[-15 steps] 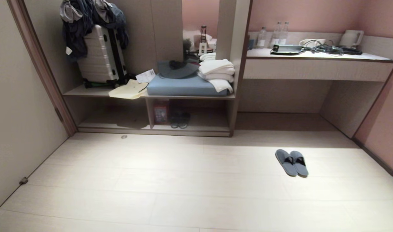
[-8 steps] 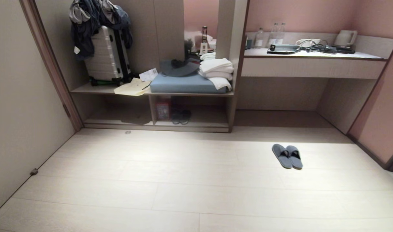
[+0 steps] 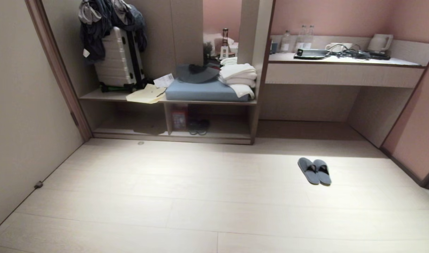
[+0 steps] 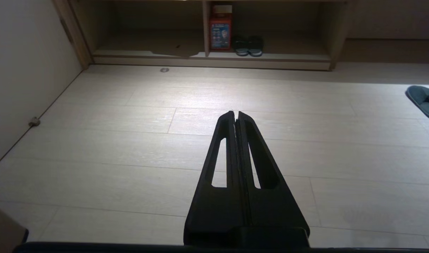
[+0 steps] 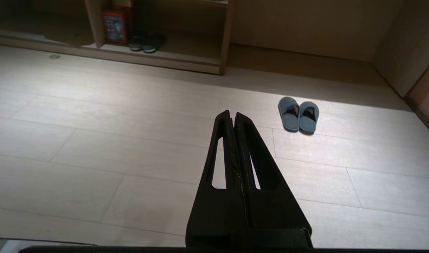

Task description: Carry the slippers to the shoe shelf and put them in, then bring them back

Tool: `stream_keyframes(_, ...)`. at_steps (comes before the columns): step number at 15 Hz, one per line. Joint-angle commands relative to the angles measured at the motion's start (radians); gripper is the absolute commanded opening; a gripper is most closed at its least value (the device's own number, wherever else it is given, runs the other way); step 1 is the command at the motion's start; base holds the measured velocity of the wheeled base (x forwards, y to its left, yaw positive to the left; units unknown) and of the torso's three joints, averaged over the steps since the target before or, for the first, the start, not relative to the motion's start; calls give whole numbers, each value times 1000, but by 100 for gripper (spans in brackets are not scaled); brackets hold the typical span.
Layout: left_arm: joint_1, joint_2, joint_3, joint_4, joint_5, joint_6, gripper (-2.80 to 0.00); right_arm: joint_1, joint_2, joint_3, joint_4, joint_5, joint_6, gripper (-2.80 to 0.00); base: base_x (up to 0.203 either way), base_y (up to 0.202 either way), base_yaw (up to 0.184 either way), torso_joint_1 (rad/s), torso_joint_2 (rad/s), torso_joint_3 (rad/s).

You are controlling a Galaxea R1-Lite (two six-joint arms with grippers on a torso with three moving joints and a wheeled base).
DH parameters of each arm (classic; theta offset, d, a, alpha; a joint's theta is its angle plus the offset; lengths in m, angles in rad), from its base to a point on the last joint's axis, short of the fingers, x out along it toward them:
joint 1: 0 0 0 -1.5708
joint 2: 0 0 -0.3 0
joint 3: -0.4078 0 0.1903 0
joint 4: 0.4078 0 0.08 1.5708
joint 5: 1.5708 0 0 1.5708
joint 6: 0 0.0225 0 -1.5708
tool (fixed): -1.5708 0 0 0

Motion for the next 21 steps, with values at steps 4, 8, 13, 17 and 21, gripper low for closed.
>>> stream_keyframes(4,2,2,0,-1,0,0,-280,1,1,0,0,-1,-1,-280,0,-190,0,2,3,4)
stream_keyframes(8,0,2,0,-1,0,0,-280,1,1,0,0,-1,1,-280,-28,-135,1,5,3,4)
stream_keyframes(13,0,1,0,-1,0,0,-280,1,1,0,0,-1,2,-280,-187,-160,1,2,4,3)
stream_keyframes(17,0,1,0,-1,0,0,-280,1,1,0,0,-1,4,-280,-9,-13,-5,0,2,2)
stream_keyframes(21,1,1,1,-1,0,0,-280,1,1,0,0,-1,4,-280,0,0,0,0,0,0)
